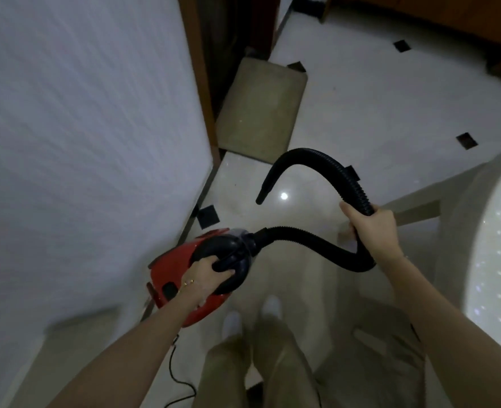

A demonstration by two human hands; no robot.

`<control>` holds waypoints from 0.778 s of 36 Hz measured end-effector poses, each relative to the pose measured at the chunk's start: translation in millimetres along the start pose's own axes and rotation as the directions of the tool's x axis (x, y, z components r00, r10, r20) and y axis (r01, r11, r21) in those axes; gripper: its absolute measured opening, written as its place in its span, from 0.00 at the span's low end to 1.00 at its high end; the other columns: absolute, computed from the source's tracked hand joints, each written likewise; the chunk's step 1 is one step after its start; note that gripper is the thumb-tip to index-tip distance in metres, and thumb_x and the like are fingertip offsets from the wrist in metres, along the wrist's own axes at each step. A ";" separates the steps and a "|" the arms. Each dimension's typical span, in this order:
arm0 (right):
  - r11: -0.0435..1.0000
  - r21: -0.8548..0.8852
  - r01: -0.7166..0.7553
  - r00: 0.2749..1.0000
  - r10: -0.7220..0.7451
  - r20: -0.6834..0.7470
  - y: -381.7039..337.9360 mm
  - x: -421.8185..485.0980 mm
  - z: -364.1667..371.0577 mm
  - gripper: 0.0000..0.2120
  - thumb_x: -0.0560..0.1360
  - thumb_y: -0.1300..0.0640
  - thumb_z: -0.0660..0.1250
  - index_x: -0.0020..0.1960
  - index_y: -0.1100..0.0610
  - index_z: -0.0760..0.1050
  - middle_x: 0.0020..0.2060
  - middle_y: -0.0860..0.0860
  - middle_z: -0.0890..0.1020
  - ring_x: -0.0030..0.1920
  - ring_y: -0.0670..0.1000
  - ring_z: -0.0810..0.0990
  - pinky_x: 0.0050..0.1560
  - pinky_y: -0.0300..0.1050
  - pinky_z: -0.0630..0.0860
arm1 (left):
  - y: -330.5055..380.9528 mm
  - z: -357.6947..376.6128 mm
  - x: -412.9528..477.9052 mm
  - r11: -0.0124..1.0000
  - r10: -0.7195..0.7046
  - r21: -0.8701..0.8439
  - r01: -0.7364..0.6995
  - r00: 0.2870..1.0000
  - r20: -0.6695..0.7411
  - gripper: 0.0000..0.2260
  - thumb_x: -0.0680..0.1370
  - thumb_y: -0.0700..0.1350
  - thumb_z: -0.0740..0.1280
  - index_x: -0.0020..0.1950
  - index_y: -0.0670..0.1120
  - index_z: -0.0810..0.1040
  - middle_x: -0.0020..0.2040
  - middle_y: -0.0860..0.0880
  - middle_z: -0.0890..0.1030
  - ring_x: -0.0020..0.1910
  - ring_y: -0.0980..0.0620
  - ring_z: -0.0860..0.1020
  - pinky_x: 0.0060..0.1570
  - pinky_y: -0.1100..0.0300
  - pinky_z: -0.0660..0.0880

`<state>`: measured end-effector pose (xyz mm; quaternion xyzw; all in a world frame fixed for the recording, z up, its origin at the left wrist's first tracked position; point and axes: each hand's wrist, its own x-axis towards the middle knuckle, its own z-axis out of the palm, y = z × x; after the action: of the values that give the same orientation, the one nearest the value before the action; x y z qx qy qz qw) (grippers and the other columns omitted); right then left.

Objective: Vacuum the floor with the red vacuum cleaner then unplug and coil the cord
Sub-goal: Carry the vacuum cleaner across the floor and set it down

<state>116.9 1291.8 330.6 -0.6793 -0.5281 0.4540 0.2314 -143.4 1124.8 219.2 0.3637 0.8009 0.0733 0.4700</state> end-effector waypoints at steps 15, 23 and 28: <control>0.975 0.170 -0.145 0.962 0.179 -0.205 13.4 235.9 -48.6 0.15 0.70 0.47 0.70 0.32 0.55 0.71 0.26 0.53 0.75 0.27 0.51 0.73 0.31 0.42 0.71 | 197.7 4.0 207.5 0.997 0.027 0.070 -0.033 0.996 0.086 0.21 0.72 0.59 0.67 0.57 0.46 0.78 0.54 0.43 0.82 0.52 0.43 0.79 0.53 0.52 0.77; 0.942 0.275 -0.194 0.890 0.287 -0.355 25.1 315.0 -79.5 0.15 0.69 0.43 0.68 0.33 0.54 0.72 0.27 0.50 0.75 0.30 0.51 0.76 0.37 0.45 0.74 | 279.4 23.7 293.8 0.998 0.051 0.041 -0.056 0.993 0.110 0.21 0.71 0.58 0.70 0.55 0.45 0.79 0.53 0.44 0.82 0.51 0.44 0.79 0.53 0.52 0.77; 0.927 0.302 -0.223 0.827 0.344 -0.445 37.7 349.1 -94.5 0.16 0.68 0.41 0.67 0.35 0.54 0.74 0.28 0.50 0.77 0.30 0.50 0.77 0.37 0.45 0.75 | 325.6 37.2 346.3 0.988 0.083 0.116 -0.103 0.983 0.164 0.24 0.69 0.61 0.69 0.56 0.45 0.79 0.52 0.43 0.83 0.50 0.43 0.80 0.52 0.51 0.78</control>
<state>227.9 1618.6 216.1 -0.8106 -0.2866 0.3557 0.3664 -47.8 1578.0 106.2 0.4340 0.7462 0.0162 0.5046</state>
